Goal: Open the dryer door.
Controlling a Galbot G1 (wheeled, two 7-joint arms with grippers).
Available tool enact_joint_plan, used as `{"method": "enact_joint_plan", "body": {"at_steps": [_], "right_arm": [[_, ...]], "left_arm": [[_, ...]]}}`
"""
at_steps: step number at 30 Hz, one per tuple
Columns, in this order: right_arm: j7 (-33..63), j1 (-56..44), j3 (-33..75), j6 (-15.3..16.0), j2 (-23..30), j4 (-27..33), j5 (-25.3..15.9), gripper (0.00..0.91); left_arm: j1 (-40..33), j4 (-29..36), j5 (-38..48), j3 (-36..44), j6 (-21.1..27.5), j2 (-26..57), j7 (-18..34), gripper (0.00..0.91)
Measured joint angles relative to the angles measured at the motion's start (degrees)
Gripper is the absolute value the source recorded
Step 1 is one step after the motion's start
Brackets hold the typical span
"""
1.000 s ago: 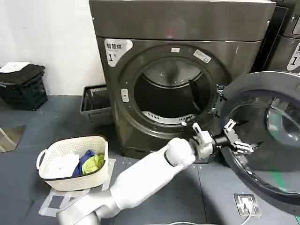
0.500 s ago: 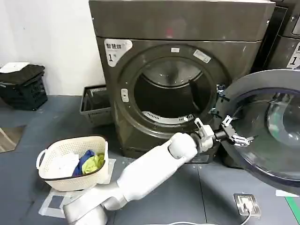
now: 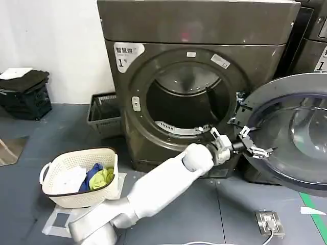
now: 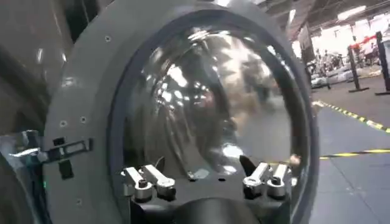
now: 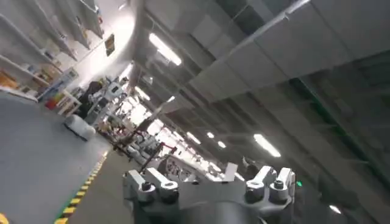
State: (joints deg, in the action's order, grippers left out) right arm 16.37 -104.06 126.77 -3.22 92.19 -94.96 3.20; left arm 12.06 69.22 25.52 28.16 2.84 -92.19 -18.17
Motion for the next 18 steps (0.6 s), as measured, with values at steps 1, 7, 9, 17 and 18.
{"method": "enact_joint_plan", "body": {"at_steps": [1, 7, 9, 17, 18], "right_arm": [[0.0, 0.0, 0.0, -0.1, 0.0, 0.2, 0.0, 0.907], [-0.1, 0.4, -0.1, -0.3, -1.4, 1.4, -0.7, 0.907], [-0.1, 0.8, -0.1, 0.3, -2.3, 1.6, -1.0, 0.907], [-0.9, 1.8, -0.6, 1.3, -5.0, 2.4, -0.5, 0.907], [-0.9, 1.9, -0.7, 1.3, -5.2, 2.5, -0.3, 0.907]], "left_arm": [[0.2, 0.7, 0.1, 0.0, 0.4, 0.0, 0.0, 0.907], [1.8, 6.5, 0.5, -0.1, 2.9, 0.0, 0.0, 0.907], [2.7, 8.9, 0.7, -0.3, 3.5, 0.0, 0.1, 0.907], [5.6, 18.9, 1.6, -1.9, 4.9, 8.9, -1.2, 0.907], [6.1, 20.2, 1.6, -2.3, 5.2, 10.2, -1.6, 0.907]]}}
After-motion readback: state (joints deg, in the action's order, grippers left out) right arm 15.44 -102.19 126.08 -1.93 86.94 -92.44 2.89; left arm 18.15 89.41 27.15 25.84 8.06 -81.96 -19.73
